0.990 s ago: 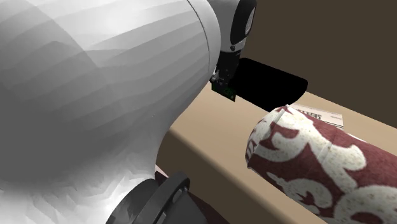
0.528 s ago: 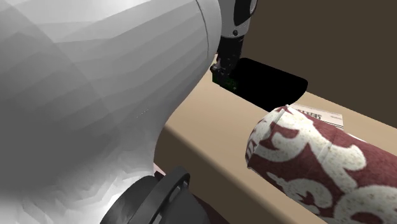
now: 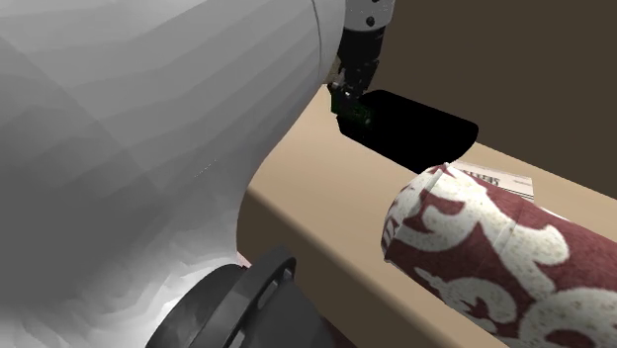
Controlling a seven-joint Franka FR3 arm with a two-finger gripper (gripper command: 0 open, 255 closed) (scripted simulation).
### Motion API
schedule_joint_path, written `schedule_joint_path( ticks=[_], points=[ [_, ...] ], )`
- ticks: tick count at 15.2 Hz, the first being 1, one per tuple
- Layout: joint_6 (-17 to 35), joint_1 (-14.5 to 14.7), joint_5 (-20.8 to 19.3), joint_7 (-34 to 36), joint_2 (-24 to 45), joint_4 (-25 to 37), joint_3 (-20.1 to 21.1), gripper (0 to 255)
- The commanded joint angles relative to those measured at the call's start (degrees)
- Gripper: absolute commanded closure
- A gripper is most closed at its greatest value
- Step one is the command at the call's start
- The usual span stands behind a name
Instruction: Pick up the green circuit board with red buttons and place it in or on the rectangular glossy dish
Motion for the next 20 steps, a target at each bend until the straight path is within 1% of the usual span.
schedule_joint_path(
  ticks=[1,5,6,10,13,15,16,17,20],
  points=[
    [-1.63,0.0,0.06,-0.05,0.36,1.97,-0.02,255],
    [-4.9,0.02,0.21,-0.17,1.39,6.26,-0.06,255],
    [-5.12,0.02,0.22,-0.17,1.45,6.53,-0.06,255],
    [-6.42,-1.9,1.59,-4.88,9.28,15.52,-2.87,255],
    [-8.25,-3.87,3.3,-8.35,16.01,23.86,-4.67,255],
    [-10.08,-5.6,4.79,-10.55,21.11,30.58,-5.66,255],
    [-11.25,-6.61,5.66,-11.6,23.92,34.45,-6.08,255],
    [-13.68,-8.53,7.26,-13.18,29.0,41.77,-6.69,255],
    [-10.18,-8.0,6.58,-13.05,27.0,36.33,-6.44,255]
  ],
)
